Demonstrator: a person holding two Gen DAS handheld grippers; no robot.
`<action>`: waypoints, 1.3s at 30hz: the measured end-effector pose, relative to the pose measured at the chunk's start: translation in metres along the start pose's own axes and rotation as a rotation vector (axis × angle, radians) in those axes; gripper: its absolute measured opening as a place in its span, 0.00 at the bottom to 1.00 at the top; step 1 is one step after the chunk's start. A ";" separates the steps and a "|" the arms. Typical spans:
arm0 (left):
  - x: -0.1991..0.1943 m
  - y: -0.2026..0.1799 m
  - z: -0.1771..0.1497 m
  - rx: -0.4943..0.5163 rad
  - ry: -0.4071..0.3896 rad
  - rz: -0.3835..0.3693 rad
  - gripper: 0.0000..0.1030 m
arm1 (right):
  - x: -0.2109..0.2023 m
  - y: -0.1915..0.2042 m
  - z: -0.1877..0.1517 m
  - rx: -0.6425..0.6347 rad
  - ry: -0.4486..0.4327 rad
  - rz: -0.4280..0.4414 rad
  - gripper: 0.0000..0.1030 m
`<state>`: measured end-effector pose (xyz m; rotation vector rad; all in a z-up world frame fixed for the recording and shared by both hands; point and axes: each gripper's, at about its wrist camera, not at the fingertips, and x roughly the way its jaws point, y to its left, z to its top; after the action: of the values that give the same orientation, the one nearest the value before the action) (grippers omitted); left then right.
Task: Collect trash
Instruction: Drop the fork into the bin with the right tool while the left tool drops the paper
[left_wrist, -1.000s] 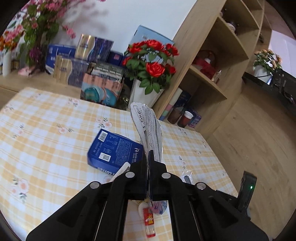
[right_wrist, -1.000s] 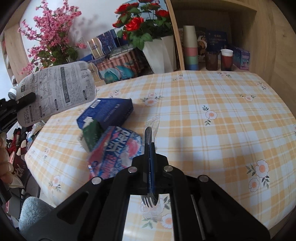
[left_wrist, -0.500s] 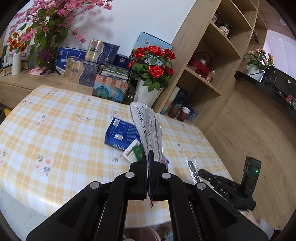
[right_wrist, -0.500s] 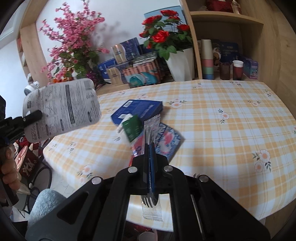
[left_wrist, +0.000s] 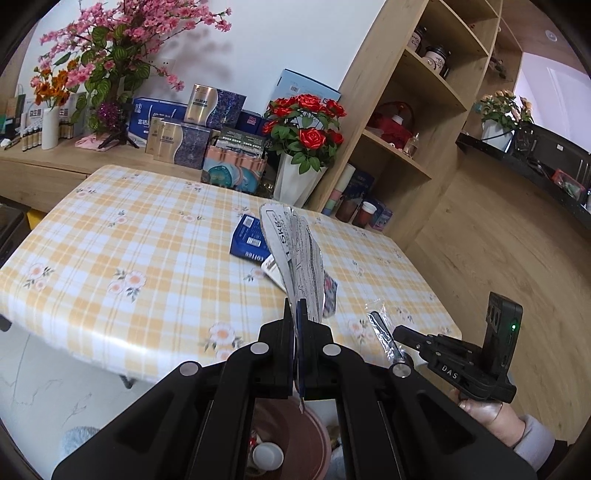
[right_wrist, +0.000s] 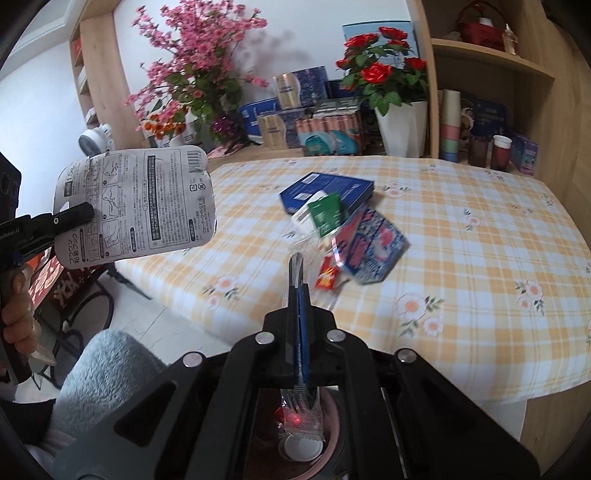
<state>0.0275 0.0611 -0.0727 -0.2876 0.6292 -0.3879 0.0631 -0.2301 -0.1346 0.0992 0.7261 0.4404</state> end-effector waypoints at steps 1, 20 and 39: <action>-0.004 0.000 -0.003 0.002 -0.001 0.003 0.02 | -0.001 0.004 -0.003 -0.004 0.005 0.008 0.05; -0.015 0.001 -0.025 -0.011 0.032 0.005 0.02 | 0.010 0.022 -0.023 0.011 0.081 0.094 0.13; 0.011 -0.012 -0.044 0.057 0.163 -0.022 0.02 | -0.014 -0.028 -0.004 0.111 -0.082 -0.207 0.94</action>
<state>0.0050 0.0391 -0.1077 -0.2096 0.7739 -0.4532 0.0616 -0.2617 -0.1356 0.1439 0.6717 0.1971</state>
